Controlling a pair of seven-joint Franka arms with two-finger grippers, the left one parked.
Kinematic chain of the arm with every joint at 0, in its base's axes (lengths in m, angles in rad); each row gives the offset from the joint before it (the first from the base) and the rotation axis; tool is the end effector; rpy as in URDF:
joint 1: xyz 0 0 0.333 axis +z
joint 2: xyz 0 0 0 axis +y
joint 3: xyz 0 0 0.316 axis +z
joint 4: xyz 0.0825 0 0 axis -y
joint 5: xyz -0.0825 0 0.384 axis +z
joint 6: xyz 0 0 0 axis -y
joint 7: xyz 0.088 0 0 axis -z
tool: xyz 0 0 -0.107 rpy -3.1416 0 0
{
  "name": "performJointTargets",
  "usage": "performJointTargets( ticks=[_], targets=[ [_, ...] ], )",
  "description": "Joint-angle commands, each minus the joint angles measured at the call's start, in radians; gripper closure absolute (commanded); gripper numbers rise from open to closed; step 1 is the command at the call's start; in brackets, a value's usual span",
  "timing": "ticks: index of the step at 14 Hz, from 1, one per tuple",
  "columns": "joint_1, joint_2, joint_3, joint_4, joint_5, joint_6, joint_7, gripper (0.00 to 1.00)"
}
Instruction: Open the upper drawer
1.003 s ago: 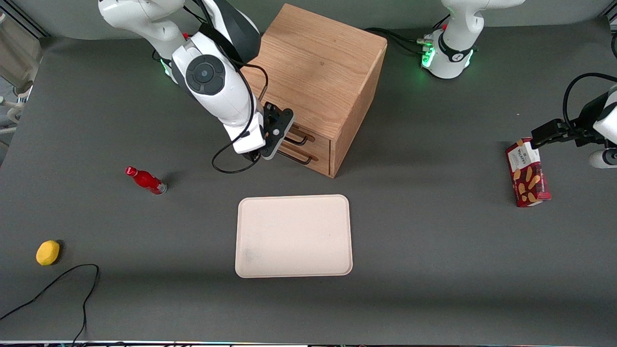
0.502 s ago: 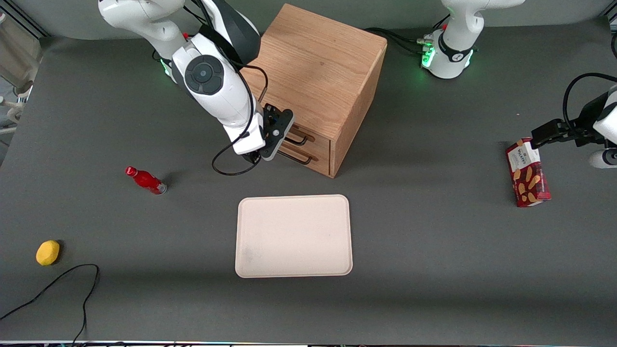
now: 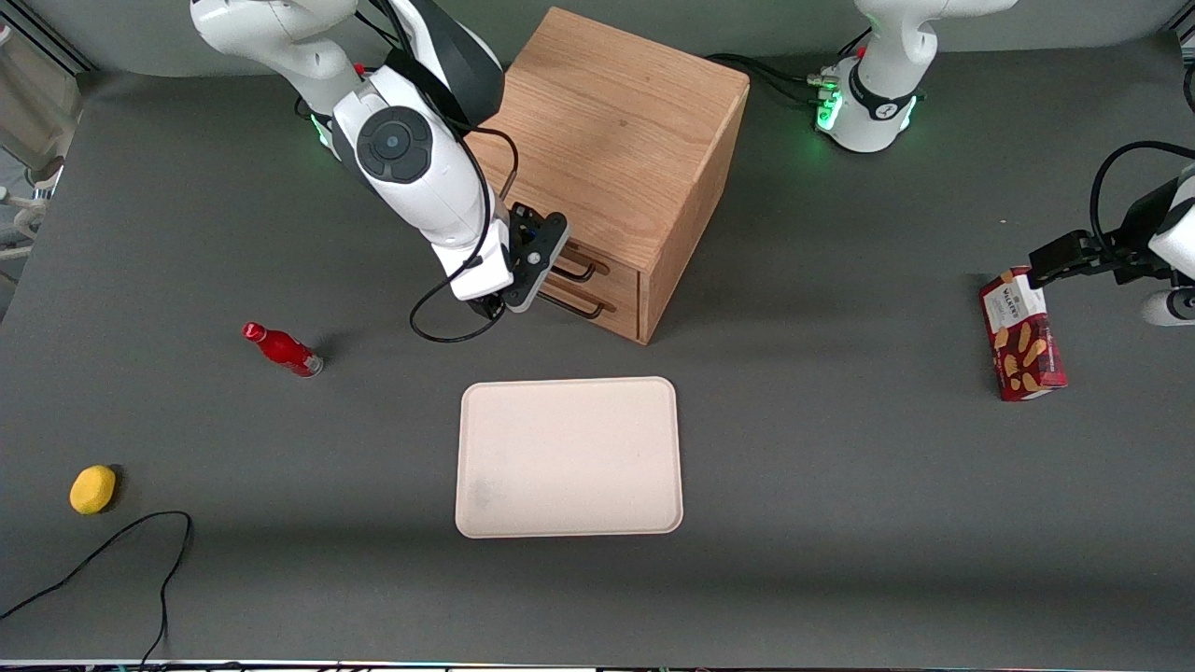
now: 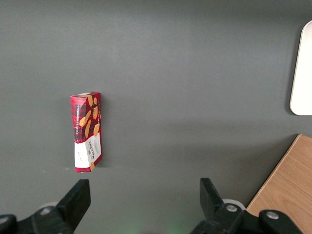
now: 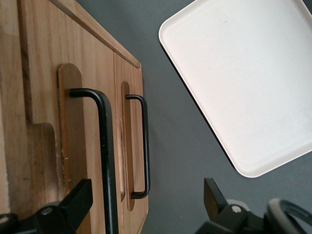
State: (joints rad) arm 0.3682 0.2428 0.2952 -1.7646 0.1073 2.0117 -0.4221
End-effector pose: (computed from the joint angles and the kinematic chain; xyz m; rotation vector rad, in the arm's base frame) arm 0.4972 0.3813 0.4325 -2.5870 -1.4668 0.0100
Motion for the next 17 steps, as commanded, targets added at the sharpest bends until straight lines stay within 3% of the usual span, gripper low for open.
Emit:
performJointTargets(
  ticks=[1, 17],
  targets=[
    [0.002, 0.030, 0.001, -0.024, -0.026, 0.041, -0.023, 0.00],
    [-0.002, 0.070, -0.001, -0.024, -0.047, 0.079, -0.029, 0.00]
  ],
)
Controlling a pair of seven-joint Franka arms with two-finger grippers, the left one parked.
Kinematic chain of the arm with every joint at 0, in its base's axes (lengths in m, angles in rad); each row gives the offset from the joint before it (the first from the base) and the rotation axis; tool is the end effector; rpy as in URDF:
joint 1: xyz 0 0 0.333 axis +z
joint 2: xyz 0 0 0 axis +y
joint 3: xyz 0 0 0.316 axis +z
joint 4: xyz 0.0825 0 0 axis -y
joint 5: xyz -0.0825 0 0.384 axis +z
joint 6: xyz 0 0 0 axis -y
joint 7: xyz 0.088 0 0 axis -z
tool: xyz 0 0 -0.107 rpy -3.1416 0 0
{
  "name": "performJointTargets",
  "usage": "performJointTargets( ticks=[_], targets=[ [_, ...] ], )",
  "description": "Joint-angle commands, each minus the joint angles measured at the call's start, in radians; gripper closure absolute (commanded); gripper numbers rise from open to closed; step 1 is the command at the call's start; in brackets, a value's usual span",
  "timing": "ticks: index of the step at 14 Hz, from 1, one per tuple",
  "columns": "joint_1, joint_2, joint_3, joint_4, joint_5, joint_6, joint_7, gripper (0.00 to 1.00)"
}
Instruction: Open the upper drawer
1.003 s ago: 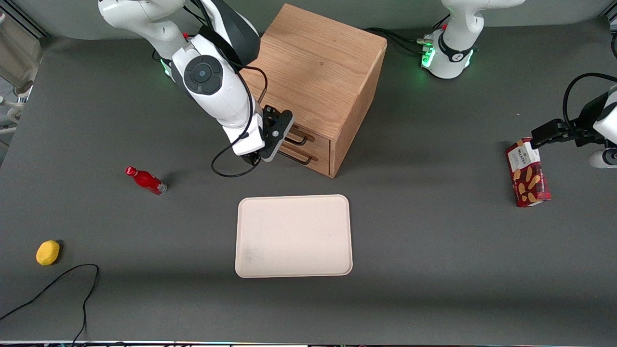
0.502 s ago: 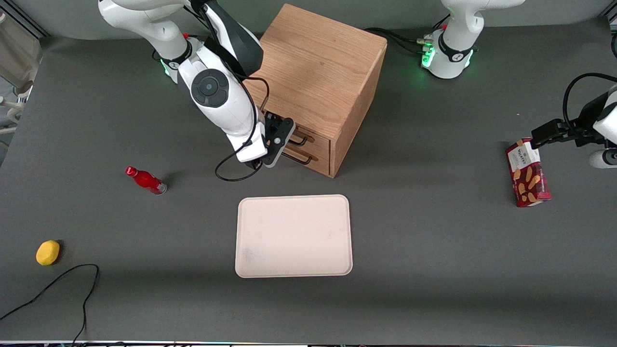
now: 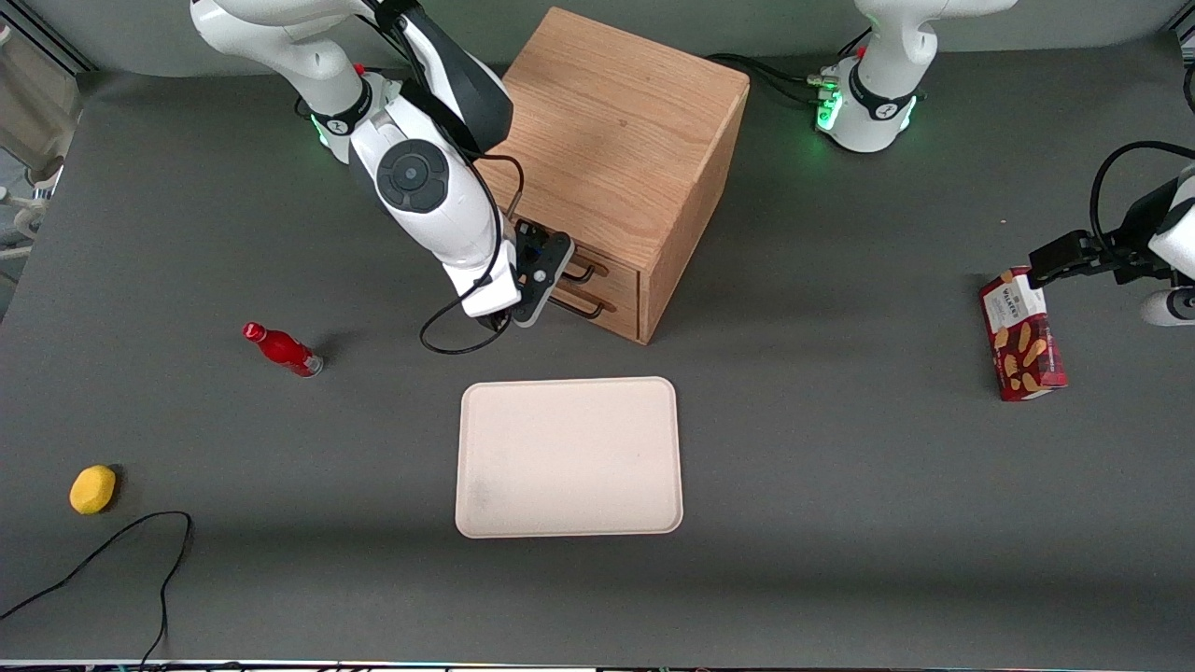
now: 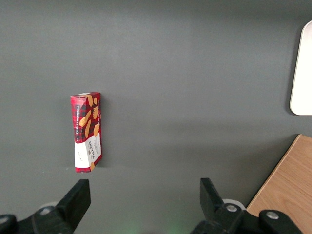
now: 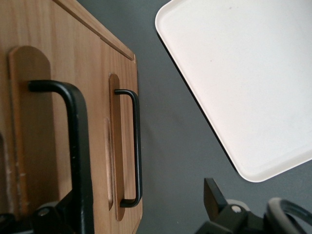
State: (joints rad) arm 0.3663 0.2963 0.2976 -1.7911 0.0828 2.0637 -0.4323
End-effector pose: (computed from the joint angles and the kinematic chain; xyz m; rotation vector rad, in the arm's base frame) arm 0.5019 0.3819 0.3922 -2.5871 -1.4894 0.0454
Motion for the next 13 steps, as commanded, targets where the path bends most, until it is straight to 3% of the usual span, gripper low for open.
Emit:
performJointTargets(
  ticks=[1, 13],
  targets=[
    [0.000, 0.021, -0.002, 0.002, -0.038, 0.030, -0.019, 0.00],
    [-0.006, 0.058, -0.011, 0.044, -0.043, 0.032, -0.074, 0.00]
  ],
)
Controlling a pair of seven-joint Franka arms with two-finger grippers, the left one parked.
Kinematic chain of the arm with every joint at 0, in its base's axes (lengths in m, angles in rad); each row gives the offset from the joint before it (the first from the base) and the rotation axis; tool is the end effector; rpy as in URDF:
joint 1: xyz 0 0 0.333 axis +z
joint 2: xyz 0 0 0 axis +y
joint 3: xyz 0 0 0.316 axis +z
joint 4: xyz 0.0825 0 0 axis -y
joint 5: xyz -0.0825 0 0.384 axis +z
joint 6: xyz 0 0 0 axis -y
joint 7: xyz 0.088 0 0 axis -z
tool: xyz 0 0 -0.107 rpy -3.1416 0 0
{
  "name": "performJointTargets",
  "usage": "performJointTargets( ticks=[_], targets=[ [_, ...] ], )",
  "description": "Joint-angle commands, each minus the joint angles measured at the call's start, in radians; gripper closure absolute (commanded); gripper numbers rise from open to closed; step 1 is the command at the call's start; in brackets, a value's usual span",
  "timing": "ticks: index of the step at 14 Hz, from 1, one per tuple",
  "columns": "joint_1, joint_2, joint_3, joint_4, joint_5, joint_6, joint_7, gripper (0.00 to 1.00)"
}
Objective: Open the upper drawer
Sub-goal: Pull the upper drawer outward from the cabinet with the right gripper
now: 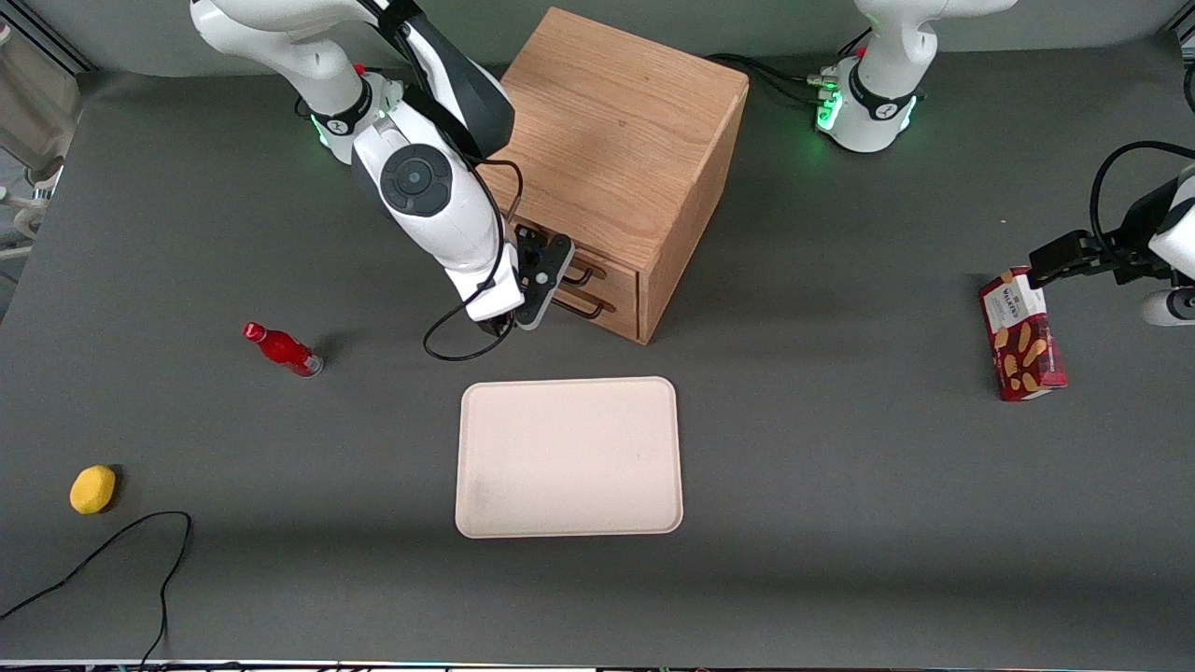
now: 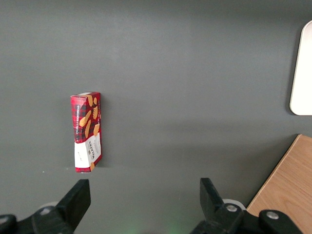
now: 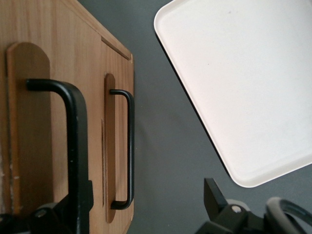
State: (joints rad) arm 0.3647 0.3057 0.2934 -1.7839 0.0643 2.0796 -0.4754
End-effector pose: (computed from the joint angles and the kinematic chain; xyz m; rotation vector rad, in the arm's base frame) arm 0.5080 0.3801 0.3909 -2.5648 -1.5535 0.0168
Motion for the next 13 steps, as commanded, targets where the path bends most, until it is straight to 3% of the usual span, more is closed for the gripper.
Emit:
performJointTargets(
  ticks=[1, 13],
  targets=[
    [-0.006, 0.052, -0.013, 0.044, -0.023, 0.016, -0.038, 0.00],
    [-0.047, 0.096, -0.056, 0.109, -0.014, 0.011, -0.158, 0.00]
  ],
)
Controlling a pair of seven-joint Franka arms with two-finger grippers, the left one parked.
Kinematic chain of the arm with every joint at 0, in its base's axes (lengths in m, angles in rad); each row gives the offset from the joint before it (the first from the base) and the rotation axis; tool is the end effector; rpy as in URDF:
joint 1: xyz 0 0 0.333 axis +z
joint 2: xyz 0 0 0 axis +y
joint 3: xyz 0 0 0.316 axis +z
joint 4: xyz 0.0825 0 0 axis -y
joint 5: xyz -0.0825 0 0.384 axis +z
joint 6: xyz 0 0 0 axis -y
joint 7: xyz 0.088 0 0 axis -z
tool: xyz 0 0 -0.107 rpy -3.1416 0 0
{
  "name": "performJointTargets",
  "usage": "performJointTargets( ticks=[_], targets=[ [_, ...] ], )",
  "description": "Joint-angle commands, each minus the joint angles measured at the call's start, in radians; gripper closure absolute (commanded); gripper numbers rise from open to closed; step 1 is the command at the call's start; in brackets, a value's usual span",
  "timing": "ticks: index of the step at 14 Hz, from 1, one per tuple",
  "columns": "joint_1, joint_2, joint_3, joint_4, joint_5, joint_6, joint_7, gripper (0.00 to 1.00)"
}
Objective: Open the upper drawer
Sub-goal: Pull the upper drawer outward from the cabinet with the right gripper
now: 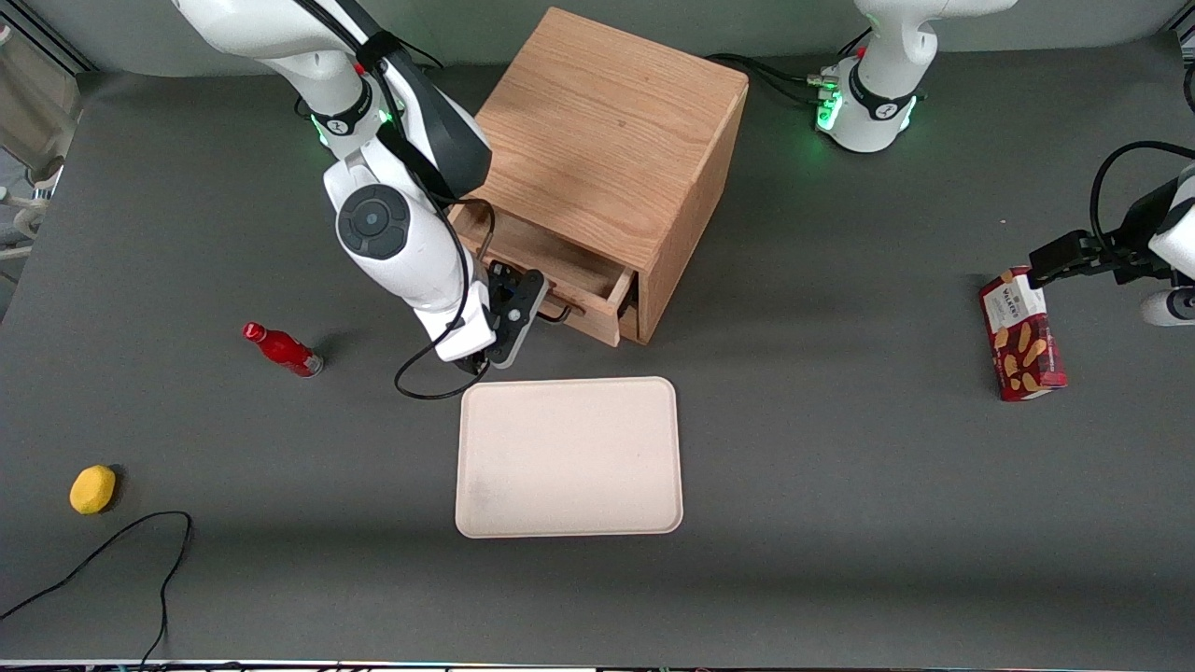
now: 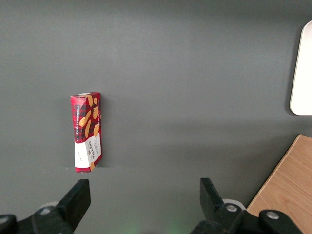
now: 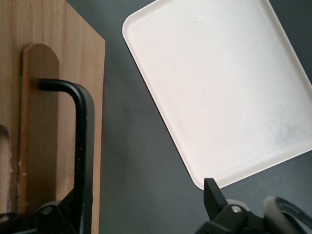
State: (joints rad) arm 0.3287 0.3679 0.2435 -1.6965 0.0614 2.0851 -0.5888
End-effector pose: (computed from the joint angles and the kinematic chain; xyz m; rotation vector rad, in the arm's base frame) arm 0.5594 0.3457 0.3904 -2.5470 -1.5871 -0.0475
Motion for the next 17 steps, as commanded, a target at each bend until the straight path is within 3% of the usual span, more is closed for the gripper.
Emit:
performJointTargets(
  ticks=[1, 17],
  targets=[
    [-0.011, 0.042, -0.024, 0.029, -0.009, 0.006, -0.051, 0.00],
    [-0.056, 0.124, -0.079, 0.167, 0.031, -0.060, -0.197, 0.00]
  ],
)
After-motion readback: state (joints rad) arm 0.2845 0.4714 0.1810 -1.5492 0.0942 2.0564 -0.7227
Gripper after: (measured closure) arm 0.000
